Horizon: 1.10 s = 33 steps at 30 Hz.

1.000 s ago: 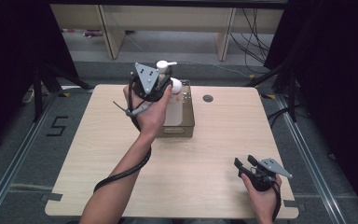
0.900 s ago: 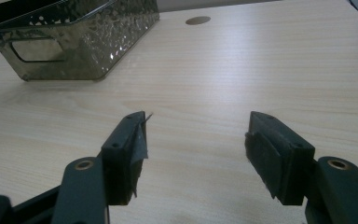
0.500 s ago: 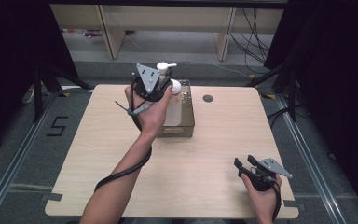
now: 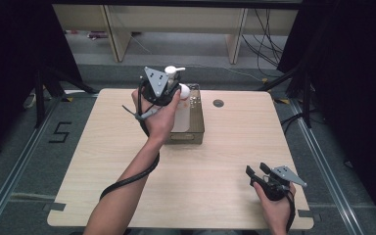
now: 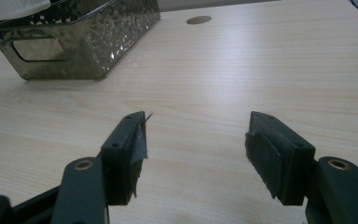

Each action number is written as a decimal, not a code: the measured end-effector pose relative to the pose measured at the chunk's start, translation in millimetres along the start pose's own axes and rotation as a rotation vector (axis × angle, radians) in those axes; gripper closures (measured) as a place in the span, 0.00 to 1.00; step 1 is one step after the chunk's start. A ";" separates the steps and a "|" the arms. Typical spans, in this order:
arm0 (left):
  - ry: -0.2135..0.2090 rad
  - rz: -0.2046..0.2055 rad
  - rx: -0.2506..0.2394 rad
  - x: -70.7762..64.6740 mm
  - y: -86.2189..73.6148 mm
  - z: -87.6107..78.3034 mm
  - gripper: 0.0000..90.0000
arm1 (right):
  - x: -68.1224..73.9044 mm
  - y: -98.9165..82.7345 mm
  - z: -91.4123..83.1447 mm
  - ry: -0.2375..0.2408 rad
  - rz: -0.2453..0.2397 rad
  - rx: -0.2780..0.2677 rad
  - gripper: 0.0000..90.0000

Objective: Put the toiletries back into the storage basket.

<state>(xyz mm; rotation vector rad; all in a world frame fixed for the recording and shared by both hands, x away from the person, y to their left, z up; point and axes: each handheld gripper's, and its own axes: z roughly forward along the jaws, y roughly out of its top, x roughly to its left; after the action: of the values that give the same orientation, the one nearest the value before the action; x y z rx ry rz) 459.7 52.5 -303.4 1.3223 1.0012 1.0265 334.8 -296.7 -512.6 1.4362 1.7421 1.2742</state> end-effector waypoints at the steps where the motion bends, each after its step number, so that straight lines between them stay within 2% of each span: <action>1: -0.001 -0.001 0.001 -0.1 -0.5 0.5 0.65 | 0.0 0.0 0.0 -0.002 0.001 -0.001 0.43; 13: 0.005 -0.002 0.011 1.0 -3.7 6.8 0.65 | 0.2 0.2 0.1 0.001 0.003 -0.004 0.43; 14: 0.004 -0.003 0.011 1.1 -4.1 7.7 0.65 | -1.0 -0.4 1.1 -0.007 -0.017 -0.008 0.43; 15: 0.007 -0.002 0.014 1.1 -4.5 8.4 0.65 | 0.2 0.1 0.0 0.002 0.003 -0.003 0.43; 17: 0.008 -0.003 0.013 1.0 -5.5 9.9 0.65 | -0.3 0.0 0.3 -0.001 -0.003 -0.004 0.43; 18: 0.009 0.001 0.018 1.0 -5.8 10.2 0.65 | 1.5 -0.3 0.9 0.014 0.025 -0.003 0.43; 21: 0.010 0.002 0.022 0.4 -7.4 12.0 0.65 | 0.9 -0.5 0.9 0.005 0.015 0.001 0.43; 27: 0.009 0.006 0.031 -0.4 -10.2 14.0 0.65 | 1.6 -0.3 0.6 0.016 0.029 0.000 0.43; 28: 0.010 0.007 0.031 -0.6 -10.5 13.9 0.65 | 1.5 -0.4 0.6 0.015 0.025 0.000 0.43; 29: 0.010 0.009 0.031 -0.8 -10.7 13.6 0.65 | -0.3 0.0 0.4 0.003 -0.003 -0.007 0.43; 33: 0.008 0.012 0.033 -1.2 -11.3 12.8 0.65 | -0.3 -0.1 0.3 0.003 -0.005 -0.004 0.43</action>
<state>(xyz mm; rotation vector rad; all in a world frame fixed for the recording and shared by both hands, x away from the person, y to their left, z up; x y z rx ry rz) 471.8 48.1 -314.6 1.3535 1.0219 1.0288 335.1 -296.9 -512.9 1.4275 1.7430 1.2771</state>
